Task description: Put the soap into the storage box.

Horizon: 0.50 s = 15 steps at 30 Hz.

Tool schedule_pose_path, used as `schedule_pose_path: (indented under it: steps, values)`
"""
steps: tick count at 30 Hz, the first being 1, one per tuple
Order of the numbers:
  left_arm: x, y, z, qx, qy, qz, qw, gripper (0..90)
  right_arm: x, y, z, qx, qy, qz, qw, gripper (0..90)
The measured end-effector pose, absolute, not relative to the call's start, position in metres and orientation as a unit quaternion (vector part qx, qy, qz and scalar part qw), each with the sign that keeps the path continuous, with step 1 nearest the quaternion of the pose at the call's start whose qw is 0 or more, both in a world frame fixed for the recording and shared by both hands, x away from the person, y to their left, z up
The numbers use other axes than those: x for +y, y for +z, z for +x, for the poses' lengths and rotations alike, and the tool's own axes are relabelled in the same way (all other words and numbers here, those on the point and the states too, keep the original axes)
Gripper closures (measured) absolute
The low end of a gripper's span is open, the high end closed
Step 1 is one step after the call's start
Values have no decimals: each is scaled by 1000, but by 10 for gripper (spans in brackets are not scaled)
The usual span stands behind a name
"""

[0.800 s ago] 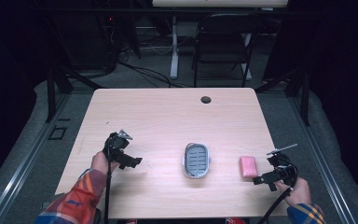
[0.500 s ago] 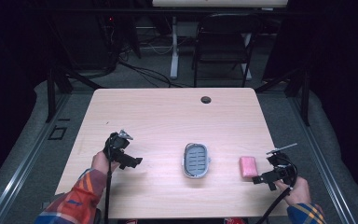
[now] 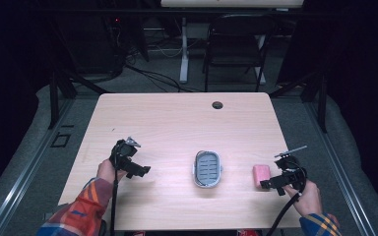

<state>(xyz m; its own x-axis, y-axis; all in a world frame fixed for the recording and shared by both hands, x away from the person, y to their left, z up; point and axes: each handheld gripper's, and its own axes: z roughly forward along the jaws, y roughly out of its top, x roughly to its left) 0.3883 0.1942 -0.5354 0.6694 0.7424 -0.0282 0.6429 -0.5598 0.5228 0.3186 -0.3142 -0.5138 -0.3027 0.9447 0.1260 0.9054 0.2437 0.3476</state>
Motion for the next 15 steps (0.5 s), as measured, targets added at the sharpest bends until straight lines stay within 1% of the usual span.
schedule_pose_path:
  steps: [9, 15]
  values:
    - [195, -536, 388, 396, 98, 877, 253, 2, -307, -509, 326, 779, 180, 600, 42, 0]
    - [196, -537, 390, 397, 97, 878, 250, 2, -297, -509, 335, 776, 167, 608, 24, 0]
